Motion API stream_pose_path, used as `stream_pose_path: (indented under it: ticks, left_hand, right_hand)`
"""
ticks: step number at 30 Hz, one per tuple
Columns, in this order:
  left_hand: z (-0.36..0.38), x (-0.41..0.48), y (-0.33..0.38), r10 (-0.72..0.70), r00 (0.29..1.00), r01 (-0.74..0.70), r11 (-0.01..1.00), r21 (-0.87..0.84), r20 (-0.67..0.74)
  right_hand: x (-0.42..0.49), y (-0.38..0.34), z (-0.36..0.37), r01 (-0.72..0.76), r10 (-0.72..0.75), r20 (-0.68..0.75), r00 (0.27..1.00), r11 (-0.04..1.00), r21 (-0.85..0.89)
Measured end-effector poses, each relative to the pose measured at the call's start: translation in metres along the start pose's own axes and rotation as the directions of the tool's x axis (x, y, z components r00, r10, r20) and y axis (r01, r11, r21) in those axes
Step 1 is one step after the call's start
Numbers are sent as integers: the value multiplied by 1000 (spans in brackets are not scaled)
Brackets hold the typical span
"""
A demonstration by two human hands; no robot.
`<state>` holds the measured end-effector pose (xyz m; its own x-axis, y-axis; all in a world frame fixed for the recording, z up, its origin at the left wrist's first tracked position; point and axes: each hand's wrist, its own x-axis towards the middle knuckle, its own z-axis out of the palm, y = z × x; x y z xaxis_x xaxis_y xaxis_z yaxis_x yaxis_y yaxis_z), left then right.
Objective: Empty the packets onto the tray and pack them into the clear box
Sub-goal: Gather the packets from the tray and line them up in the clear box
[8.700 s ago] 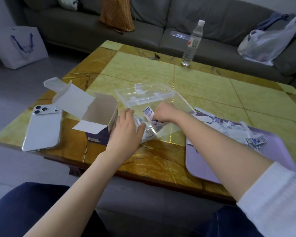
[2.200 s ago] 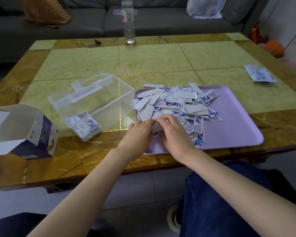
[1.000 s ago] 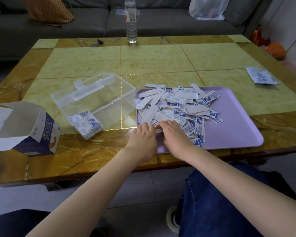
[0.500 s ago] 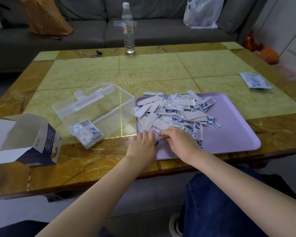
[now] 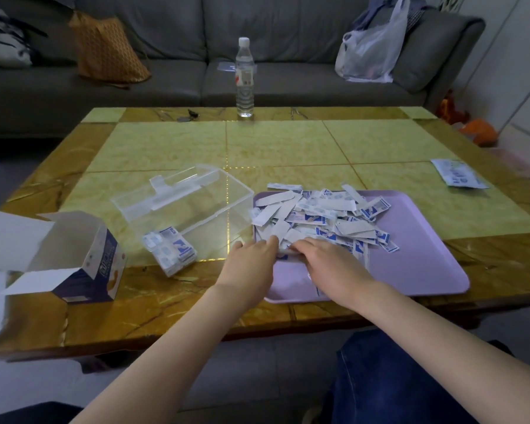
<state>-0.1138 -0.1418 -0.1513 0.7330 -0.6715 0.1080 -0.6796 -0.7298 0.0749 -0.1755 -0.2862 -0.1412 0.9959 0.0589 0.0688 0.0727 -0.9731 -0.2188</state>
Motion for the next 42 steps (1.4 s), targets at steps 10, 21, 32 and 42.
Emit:
stream_pose_path:
  ticks: [10,21,32,42]
  left_hand:
    - [-62,-21,-52,-98,952,33,975,-221,-291]
    - [-59,-56,-126,-378,889,311,913,-264,-260]
    - [-32,-73,-133,-492,856,418,841,-344,-162]
    - [-28,-76,-132,-524,844,462,817,-344,-111]
  right_hand:
    - [31,-63,-45,124,-138,-200,970,989,-79]
    - [96,-109,-73,135,-130,-260,957,991,-2]
    - [169,-131,-22,-61,62,136,989,998,-11]
    - [196,-131,11,-193,280,381,881,949,-249]
